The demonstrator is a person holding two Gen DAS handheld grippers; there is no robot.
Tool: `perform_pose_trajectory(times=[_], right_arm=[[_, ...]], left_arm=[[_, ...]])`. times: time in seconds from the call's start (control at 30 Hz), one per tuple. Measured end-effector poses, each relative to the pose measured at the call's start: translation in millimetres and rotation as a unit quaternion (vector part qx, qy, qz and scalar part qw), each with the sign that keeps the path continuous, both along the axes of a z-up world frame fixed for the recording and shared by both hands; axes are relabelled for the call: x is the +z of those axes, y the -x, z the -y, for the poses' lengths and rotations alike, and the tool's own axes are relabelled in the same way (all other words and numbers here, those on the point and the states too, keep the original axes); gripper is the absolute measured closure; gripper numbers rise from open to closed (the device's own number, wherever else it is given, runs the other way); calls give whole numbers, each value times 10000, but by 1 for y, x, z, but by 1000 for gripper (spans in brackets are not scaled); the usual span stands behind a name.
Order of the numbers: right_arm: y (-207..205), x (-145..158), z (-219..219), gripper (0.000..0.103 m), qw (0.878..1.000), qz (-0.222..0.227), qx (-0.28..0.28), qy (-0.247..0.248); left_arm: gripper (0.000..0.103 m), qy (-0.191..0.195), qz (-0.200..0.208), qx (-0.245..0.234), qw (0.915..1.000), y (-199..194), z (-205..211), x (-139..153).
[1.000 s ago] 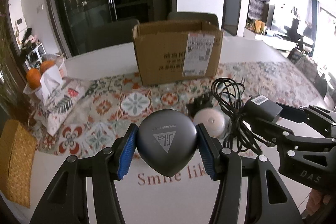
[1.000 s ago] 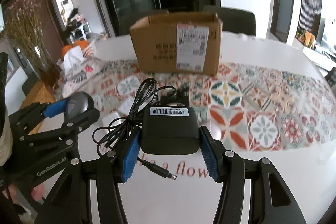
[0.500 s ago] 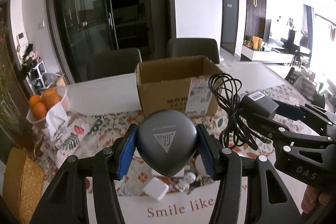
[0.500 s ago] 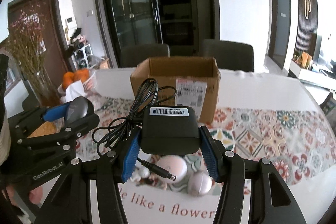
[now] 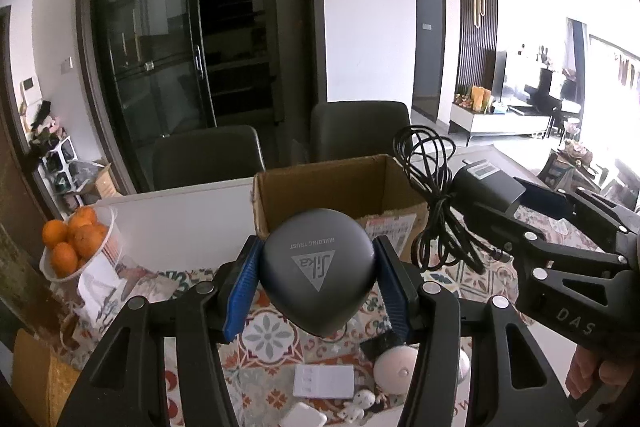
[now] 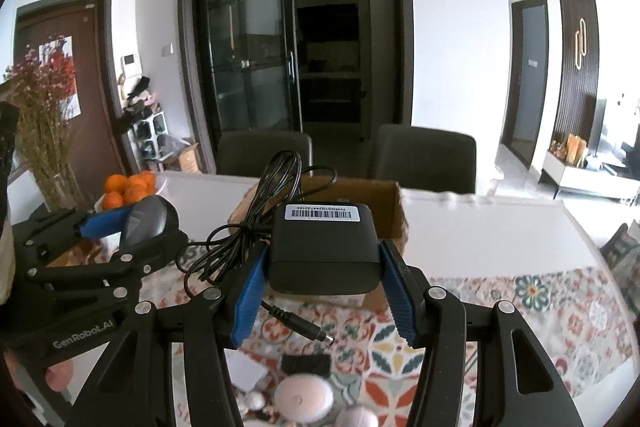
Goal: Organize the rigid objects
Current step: 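Carry the adapter and grey puck with both tools over the cardboard box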
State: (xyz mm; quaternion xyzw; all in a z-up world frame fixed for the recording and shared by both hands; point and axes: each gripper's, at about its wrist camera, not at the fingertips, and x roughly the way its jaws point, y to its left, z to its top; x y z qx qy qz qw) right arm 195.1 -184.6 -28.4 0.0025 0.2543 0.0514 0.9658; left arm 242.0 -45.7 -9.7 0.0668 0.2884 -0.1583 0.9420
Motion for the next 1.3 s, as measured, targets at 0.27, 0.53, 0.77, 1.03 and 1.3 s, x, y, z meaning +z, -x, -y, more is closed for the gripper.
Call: perform_pose_trajectory(times=[0.27,0.53,0.77,1.03,1.3], right_arm=[[-35,18,-1,48,9999,74,-29,134],[-72,28,4,48,9997,-50,-52,215],[-113,18,16,48,9982,-580,-25,164],[-158,4,26,48,9928,-1181,7,190],[-190,-20,28,48,9866,-1620,14,179]], left_arm=[[48,-37,13,-95,9999,-36,6,12],[48,-122,-59,-172,9998,-69,15,20],[48,-287,-321,-228,9988,-107,28,16],[48,-240,-889,-198,9956,-153,33,1],[48,-249,-1454,-100,9890,-186,36,-23]])
